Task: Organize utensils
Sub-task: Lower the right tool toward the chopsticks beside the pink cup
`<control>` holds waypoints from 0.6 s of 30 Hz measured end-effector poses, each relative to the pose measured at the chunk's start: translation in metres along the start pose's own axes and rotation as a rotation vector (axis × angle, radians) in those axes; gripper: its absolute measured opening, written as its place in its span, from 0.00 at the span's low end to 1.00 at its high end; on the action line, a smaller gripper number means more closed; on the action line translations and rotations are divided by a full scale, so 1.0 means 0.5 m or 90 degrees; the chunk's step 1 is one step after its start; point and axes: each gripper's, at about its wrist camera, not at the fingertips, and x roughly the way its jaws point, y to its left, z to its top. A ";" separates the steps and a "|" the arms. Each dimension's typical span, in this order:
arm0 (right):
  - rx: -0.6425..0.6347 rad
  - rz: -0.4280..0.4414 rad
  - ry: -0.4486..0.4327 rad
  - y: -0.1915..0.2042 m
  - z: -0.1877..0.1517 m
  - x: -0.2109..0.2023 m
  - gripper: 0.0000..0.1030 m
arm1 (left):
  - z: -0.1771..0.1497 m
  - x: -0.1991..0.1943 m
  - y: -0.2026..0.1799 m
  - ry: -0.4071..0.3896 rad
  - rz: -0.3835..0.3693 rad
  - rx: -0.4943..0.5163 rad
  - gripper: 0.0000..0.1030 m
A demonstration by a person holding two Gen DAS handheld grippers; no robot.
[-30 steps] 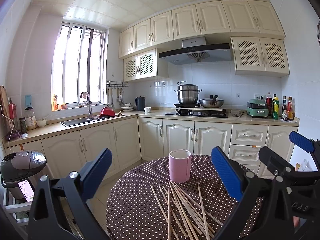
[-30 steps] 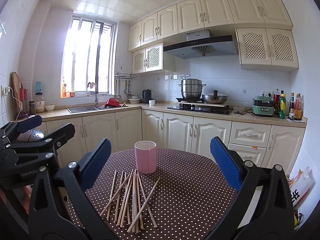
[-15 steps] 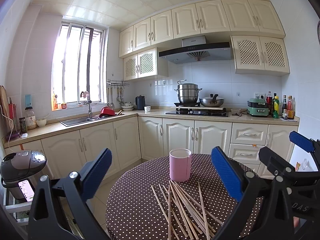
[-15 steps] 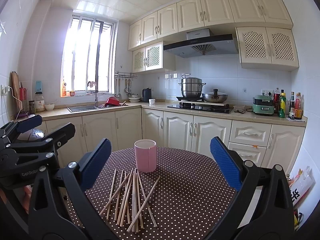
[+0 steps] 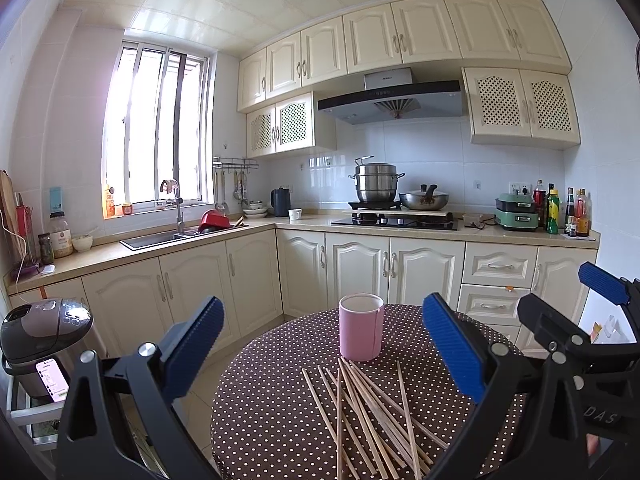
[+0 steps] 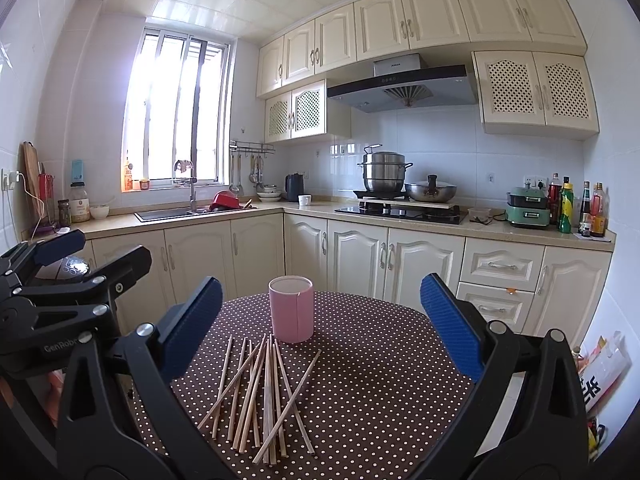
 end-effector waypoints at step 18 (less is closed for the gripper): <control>0.008 0.001 0.061 -0.012 -0.032 0.086 0.94 | -0.047 0.117 -0.002 0.107 -0.007 0.016 0.95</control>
